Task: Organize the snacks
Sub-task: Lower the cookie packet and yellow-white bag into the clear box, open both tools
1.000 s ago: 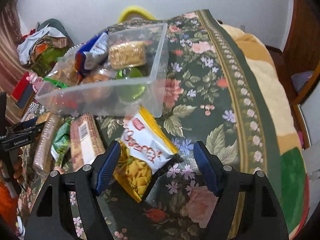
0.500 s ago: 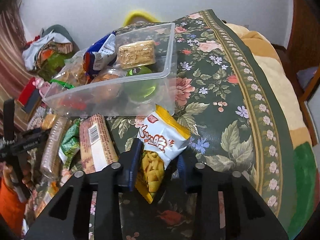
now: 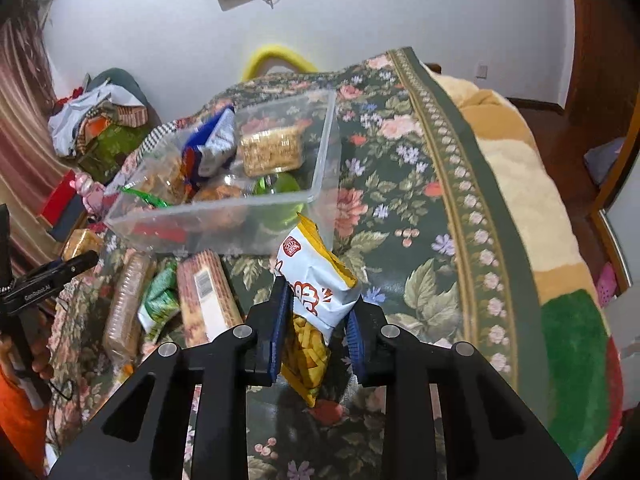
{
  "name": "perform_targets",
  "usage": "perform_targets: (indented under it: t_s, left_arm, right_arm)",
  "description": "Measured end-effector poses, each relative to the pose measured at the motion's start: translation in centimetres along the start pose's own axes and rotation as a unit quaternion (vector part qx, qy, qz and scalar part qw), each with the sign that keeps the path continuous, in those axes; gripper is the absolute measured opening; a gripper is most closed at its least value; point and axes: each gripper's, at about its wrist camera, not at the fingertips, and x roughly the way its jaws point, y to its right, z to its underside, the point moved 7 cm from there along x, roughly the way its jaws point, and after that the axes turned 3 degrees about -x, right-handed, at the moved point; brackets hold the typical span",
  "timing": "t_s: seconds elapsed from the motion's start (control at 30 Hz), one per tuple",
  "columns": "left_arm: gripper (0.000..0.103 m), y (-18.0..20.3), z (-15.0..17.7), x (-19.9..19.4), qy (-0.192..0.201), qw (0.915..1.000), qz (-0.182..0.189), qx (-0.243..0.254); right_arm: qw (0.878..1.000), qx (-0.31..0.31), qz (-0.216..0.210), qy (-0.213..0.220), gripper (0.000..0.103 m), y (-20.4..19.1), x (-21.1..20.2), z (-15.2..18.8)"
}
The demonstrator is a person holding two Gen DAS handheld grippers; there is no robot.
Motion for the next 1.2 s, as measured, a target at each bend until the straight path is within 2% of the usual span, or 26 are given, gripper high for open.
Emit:
perform_targets:
  t_s: [0.33,0.63,0.8,0.87,1.2]
  left_arm:
    - [0.073,4.4,-2.4,-0.6,0.025,0.9986,0.025,0.039]
    - [0.073,7.4,-3.5,2.5,0.003,0.9972,0.05,0.055]
    - [0.073,8.1,-4.4,4.3,-0.002,0.9969,0.052,0.059]
    - [0.073,8.2,-4.7,5.2,-0.004,0.9971,0.041,0.064]
    - [0.073,6.8,-6.1,7.1,0.007,0.998,0.022,0.059]
  right_arm:
    - [0.999,-0.013,-0.01,0.044,0.024,-1.1,-1.9,-2.9]
    - [0.997,-0.013,-0.019,0.067,0.024,-1.8,-0.9,-5.9]
    - [0.998,-0.016,-0.026,0.063,0.024,-2.6,0.7,-7.1]
    - [0.998,-0.023,-0.025,0.06,0.024,-2.9,1.4,-7.4]
    - [0.999,-0.039,-0.013,0.027,0.024,-2.4,4.6,-7.9]
